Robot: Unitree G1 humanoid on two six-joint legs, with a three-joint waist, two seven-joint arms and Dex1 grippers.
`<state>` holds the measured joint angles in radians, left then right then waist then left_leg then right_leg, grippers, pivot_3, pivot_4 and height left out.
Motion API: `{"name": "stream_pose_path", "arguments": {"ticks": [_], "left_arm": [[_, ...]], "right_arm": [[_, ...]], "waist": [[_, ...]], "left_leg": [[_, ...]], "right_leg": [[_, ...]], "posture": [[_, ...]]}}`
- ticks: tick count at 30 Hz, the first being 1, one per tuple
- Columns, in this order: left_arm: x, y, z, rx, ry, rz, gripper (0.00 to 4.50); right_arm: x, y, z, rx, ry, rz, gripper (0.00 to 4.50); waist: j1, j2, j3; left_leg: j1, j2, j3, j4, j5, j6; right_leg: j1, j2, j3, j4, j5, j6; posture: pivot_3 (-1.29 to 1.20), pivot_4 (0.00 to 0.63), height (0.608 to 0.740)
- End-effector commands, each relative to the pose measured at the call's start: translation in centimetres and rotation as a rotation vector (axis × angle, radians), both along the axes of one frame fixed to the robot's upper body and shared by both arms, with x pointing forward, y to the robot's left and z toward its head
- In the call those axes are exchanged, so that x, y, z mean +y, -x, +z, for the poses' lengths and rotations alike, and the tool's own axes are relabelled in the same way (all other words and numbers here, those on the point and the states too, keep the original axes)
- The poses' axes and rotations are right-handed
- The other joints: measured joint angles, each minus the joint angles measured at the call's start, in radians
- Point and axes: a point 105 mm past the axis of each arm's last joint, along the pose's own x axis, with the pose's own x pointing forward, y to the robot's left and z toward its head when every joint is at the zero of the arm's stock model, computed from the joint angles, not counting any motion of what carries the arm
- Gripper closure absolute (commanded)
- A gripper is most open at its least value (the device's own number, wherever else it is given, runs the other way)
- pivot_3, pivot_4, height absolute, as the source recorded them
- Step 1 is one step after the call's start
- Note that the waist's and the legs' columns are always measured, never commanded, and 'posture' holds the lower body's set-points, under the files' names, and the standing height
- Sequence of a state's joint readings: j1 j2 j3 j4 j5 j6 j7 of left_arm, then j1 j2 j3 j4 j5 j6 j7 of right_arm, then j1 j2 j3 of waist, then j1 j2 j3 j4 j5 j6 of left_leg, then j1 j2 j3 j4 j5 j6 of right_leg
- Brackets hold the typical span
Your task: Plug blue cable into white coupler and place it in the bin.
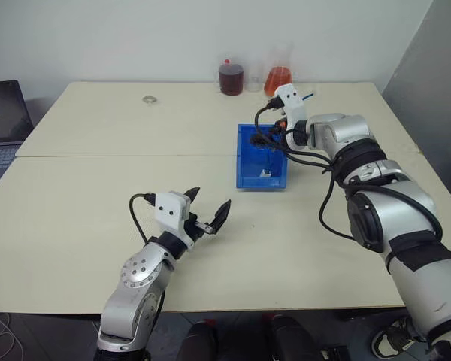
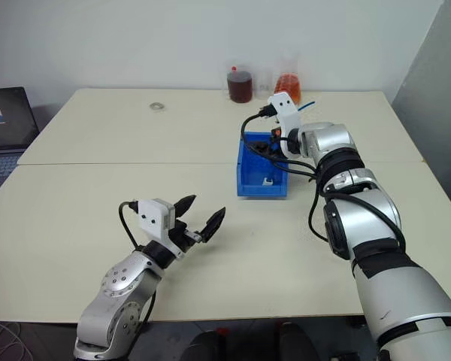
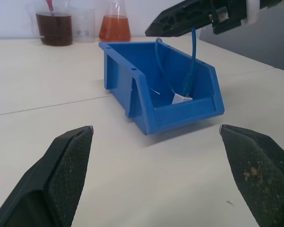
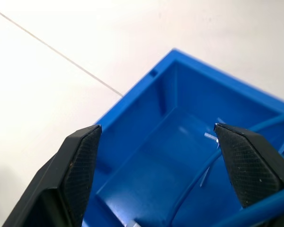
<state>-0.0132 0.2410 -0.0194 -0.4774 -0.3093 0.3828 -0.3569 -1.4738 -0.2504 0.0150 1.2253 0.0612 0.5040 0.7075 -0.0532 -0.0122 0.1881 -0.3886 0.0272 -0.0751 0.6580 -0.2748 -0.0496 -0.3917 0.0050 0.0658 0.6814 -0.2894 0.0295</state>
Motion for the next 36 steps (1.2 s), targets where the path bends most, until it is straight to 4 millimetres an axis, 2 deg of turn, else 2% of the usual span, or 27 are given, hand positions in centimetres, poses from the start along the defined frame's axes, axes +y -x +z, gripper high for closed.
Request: {"name": "stream_pose_path", "arguments": {"ticks": [1,11,13,23,29,32,33,35,36], "left_arm": [[-0.2,0.0,0.8,-0.033,0.003,-0.014,0.0],[-0.8,-0.5,0.8,-0.028,0.008,-0.041,0.0],[-1.0,-0.7,0.8,-0.029,0.01,-0.052,0.0],[-1.4,-0.8,0.7,-0.027,0.012,-0.071,0.0],[-1.3,-0.3,0.4,-0.021,0.012,-0.067,0.0],[-1.1,-0.1,0.3,-0.017,0.011,-0.064,0.0],[-1.1,0.0,0.2,-0.014,0.008,-0.062,0.0],[-0.7,0.1,-0.1,-0.001,-0.005,-0.05,0.0],[-0.5,0.2,-0.4,0.011,-0.01,-0.041,0.0]], "right_arm": [[-1.3,-0.5,3.4,-0.106,-0.028,-0.044,0.46],[-8.4,-1.6,3.1,-0.15,0.051,-0.289,0.46],[-9.9,-1.9,3.4,-0.179,0.055,-0.373,0.46],[-15.2,-2.1,5.1,-0.278,0.028,-0.65,0.46],[-16.5,-1.7,6.2,-0.282,-0.052,-0.673,0.46],[-16.1,-1.1,5.7,-0.243,-0.129,-0.612,0.46],[-15.7,-0.4,5.1,-0.237,-0.15,-0.578,0.46],[-14.4,2.3,3.5,-0.264,-0.179,-0.496,0.46],[-13.8,4.4,2.2,-0.295,-0.171,-0.454,0.46]], "waist": [[0.002,0.0,0.0],[0.006,0.0,0.0],[0.006,0.0,0.0],[0.006,0.0,0.0],[0.005,0.0,0.0],[0.006,0.0,0.0],[0.007,0.0,0.0],[0.015,-0.003,-0.003],[0.021,-0.003,-0.003]], "left_leg": [[0.0,0.0,0.0,0.0,0.0,0.0],[-0.008,0.0,0.001,0.001,0.0,0.0],[-0.011,0.0,0.003,0.001,0.0,0.0],[-0.011,0.0,0.005,0.002,0.0,0.0],[-0.011,0.0,0.005,0.002,0.0,0.0],[-0.011,0.0,0.006,0.002,0.0,0.0],[-0.011,0.0,0.005,0.002,0.0,0.0],[-0.011,0.0,0.005,0.002,0.0,0.0],[-0.012,0.002,0.002,0.003,0.0,0.0]], "right_leg": [[0.0,0.0,0.0,0.0,0.0,0.0],[-0.009,0.0,0.001,0.002,0.0,0.0],[-0.014,0.0,0.003,0.005,0.0,0.0],[-0.015,0.0,0.004,0.006,0.0,0.0],[-0.015,0.0,0.005,0.006,0.0,0.0],[-0.015,0.0,0.005,0.007,0.0,0.0],[-0.015,0.0,0.005,0.007,0.0,0.0],[-0.015,0.0,0.005,0.007,0.0,0.0],[-0.013,0.0,0.004,0.007,0.0,0.0]], "posture": [[0.0,0.15,0.74],[0.0,0.15,0.74],[0.0,0.15,0.74],[0.0,0.15,0.74],[0.0,0.15,0.74],[0.0,0.15,0.74],[0.0,0.15,0.74],[0.0,0.15,0.74],[0.0,0.15,0.74]]}}
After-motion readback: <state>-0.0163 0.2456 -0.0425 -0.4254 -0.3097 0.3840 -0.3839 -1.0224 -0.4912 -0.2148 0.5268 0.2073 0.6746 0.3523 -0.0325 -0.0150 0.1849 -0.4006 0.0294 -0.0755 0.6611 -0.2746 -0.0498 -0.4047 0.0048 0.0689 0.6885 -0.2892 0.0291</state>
